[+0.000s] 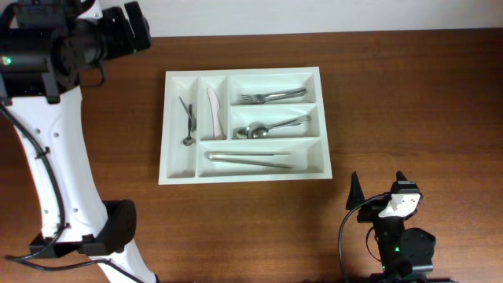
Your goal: Pack container
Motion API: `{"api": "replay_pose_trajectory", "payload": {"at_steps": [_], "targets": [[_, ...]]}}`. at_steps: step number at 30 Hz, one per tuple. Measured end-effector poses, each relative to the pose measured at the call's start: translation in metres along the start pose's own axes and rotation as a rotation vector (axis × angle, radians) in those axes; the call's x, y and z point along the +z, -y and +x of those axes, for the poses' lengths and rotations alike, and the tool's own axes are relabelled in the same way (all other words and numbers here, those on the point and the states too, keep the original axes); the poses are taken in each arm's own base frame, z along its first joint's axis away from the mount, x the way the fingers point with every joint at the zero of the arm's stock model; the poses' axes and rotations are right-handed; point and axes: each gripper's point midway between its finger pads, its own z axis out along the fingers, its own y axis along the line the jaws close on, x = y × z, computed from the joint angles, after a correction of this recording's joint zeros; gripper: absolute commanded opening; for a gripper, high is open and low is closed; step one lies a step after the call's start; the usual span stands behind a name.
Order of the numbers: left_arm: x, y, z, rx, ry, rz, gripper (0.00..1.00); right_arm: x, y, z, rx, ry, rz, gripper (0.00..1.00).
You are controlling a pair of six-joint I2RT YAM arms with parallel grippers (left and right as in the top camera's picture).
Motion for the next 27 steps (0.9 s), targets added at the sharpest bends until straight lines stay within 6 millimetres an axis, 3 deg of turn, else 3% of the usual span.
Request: {"api": "replay_pose_trajectory", "payload": {"at_steps": [3, 11, 21, 27], "targets": [[-0.017, -0.002, 0.004, -0.003, 0.006, -0.010, 0.99, 0.000, 0.000, 0.000, -0.001, 0.000, 0.000, 0.99], [-0.074, 0.006, -0.019, -0.030, 0.197, 0.030, 0.99, 0.000, 0.000, 0.000, 0.000, 0.000, 0.000, 0.99], [-0.075, 0.009, -0.033, -0.071, 0.249, 0.043, 0.99, 0.000, 0.000, 0.000, 0.000, 0.000, 0.000, 0.99], [-0.077, -0.001, -0.012, -0.079, 0.280, 0.029, 0.99, 0.000, 0.000, 0.000, 0.000, -0.001, 0.000, 0.99]]}}
